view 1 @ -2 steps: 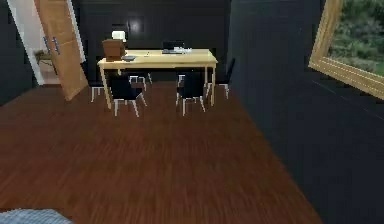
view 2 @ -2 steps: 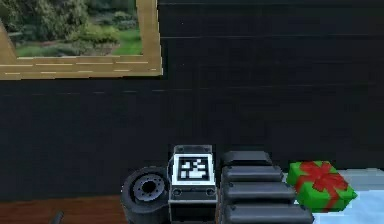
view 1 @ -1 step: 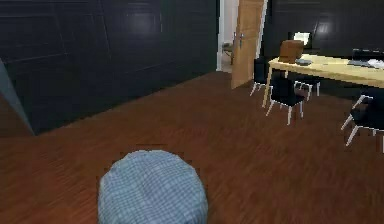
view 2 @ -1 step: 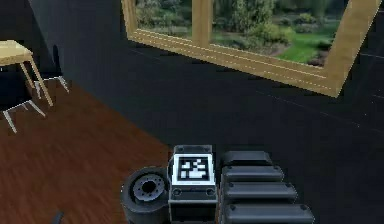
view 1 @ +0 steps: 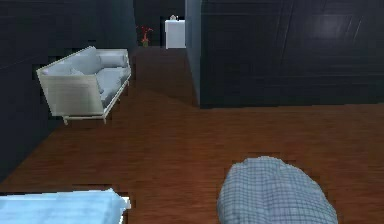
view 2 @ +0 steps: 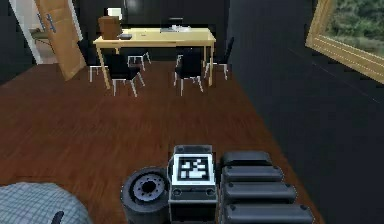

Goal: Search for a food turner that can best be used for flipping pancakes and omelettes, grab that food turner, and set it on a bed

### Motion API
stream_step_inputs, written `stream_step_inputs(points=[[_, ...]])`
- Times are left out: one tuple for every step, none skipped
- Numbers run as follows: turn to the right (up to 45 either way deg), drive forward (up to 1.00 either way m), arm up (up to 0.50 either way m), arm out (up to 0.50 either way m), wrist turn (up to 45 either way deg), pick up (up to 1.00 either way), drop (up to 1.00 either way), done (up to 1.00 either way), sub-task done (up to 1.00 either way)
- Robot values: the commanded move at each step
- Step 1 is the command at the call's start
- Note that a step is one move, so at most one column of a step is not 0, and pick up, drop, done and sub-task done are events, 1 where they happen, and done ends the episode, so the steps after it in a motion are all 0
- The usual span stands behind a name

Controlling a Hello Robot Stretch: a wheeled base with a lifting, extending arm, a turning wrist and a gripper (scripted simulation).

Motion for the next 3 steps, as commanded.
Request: stream_step_inputs(points=[[-30.0, 0.0, 0.0, 0.0, 0.0, 0.0, 0.0, 0.0, 0.0], [0.0, 0.2, 0.0, 0.0, 0.0, 0.0, 0.0, 0.0, 0.0], [45.0, 0.0, 0.0, 0.0, 0.0, 0.0, 0.0, 0.0, 0.0]])
